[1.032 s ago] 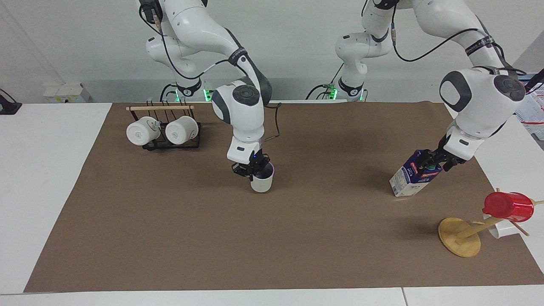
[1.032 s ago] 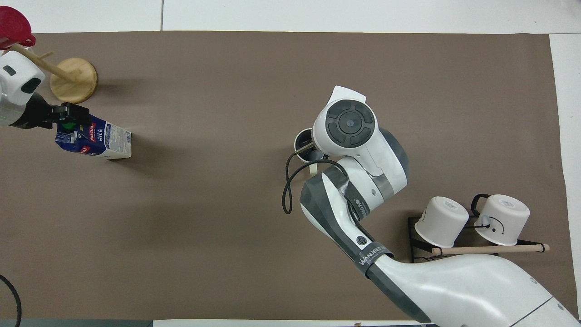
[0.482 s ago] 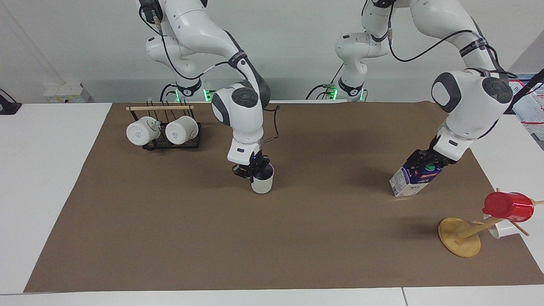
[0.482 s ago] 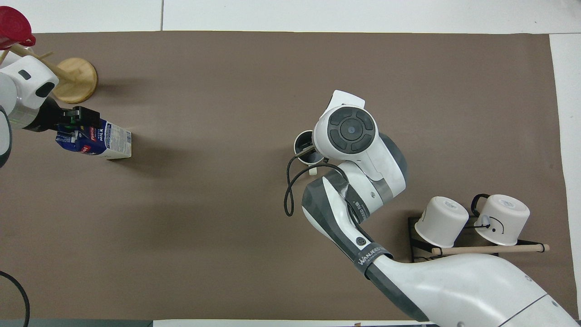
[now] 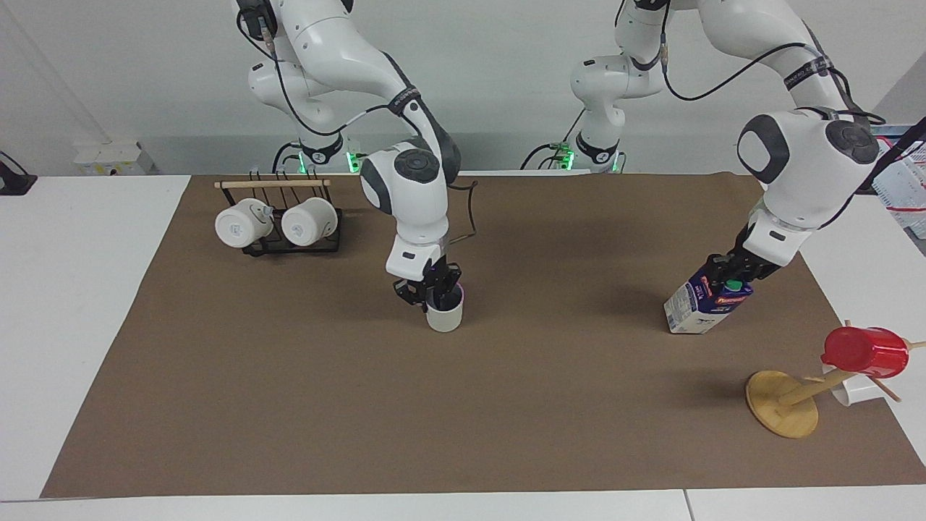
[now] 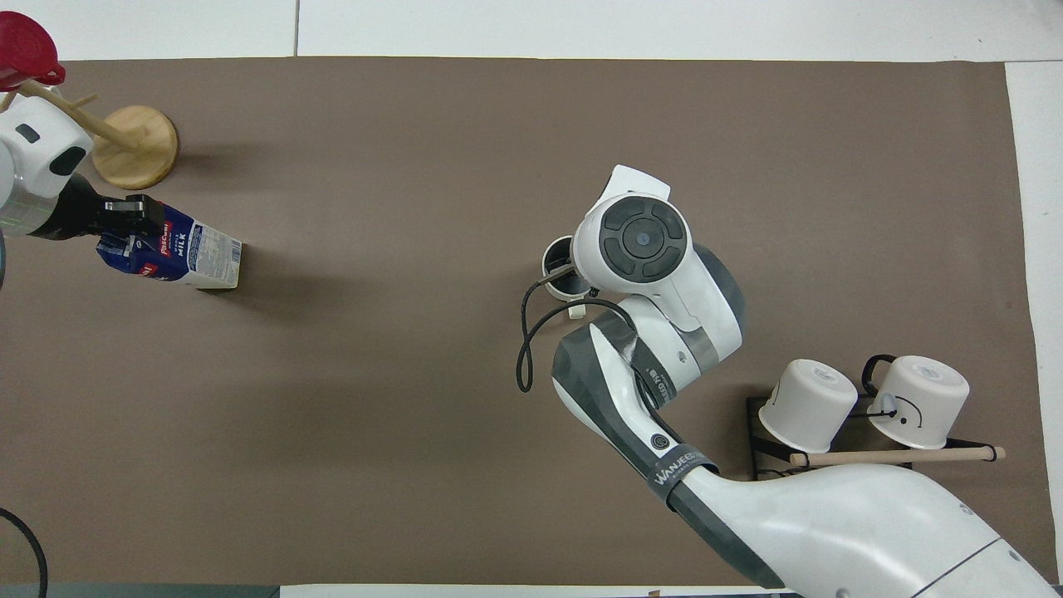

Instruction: Place cup and milk on table

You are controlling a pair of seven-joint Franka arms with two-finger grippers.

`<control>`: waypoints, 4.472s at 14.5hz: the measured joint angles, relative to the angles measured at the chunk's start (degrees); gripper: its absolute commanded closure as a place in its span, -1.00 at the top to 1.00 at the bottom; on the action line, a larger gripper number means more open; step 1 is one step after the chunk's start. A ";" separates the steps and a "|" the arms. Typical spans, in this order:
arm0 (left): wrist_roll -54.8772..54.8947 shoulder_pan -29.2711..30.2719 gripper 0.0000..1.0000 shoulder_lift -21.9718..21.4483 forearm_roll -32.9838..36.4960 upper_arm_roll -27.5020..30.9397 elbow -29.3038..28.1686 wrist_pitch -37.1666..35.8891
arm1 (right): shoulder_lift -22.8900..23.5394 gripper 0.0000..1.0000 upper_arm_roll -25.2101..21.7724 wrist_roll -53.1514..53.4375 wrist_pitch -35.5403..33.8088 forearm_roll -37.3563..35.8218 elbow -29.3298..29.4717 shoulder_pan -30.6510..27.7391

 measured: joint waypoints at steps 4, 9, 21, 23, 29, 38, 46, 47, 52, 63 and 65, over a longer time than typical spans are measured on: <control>-4.12 -5.17 -1.00 -3.36 0.20 -0.34 0.45 -2.15 | -4.64 1.00 -0.31 1.46 -2.48 0.00 0.96 -2.58; -25.85 -20.25 -1.00 -1.80 4.82 -0.73 3.29 -2.35 | -13.35 1.00 -0.75 1.46 -13.81 0.00 2.90 -10.48; -44.87 -36.87 -1.00 10.28 6.63 -0.80 14.23 -2.06 | -21.48 1.00 -1.20 1.48 -41.66 3.63 13.64 -24.51; -46.09 -36.89 -1.00 10.29 6.63 -0.79 14.25 -1.99 | -21.57 1.00 -1.24 1.48 -45.01 3.97 15.53 -25.40; -47.40 -38.07 -1.00 11.29 6.61 -0.84 14.24 -0.09 | -21.46 1.00 -2.46 -1.35 -47.83 6.79 16.26 -28.50; -47.74 -38.98 1.00 12.57 6.61 -0.79 14.02 0.92 | -21.00 1.00 -7.79 -7.26 -49.06 6.79 16.45 -25.33; -48.27 -39.29 1.00 11.74 6.59 -0.86 14.42 1.82 | -20.92 1.00 -7.76 -7.06 -49.26 6.79 16.11 -24.22; -48.32 -39.33 1.00 11.03 6.47 -0.86 14.63 1.85 | -20.92 1.00 -7.76 -7.06 -49.26 6.79 16.01 -24.22; -47.69 -38.74 1.00 6.89 6.27 -0.41 14.39 1.16 | -20.92 1.00 -7.75 -7.06 -49.06 6.79 15.89 -24.08; -20.72 -18.66 1.00 -2.11 4.88 0.51 8.03 -7.53 | -20.93 1.00 -7.74 -7.06 -48.94 6.79 15.83 -23.65; -16.70 -14.96 1.00 -2.58 2.82 0.58 8.03 -8.34 | -20.93 1.00 -7.74 -7.06 -48.94 6.79 15.83 -23.63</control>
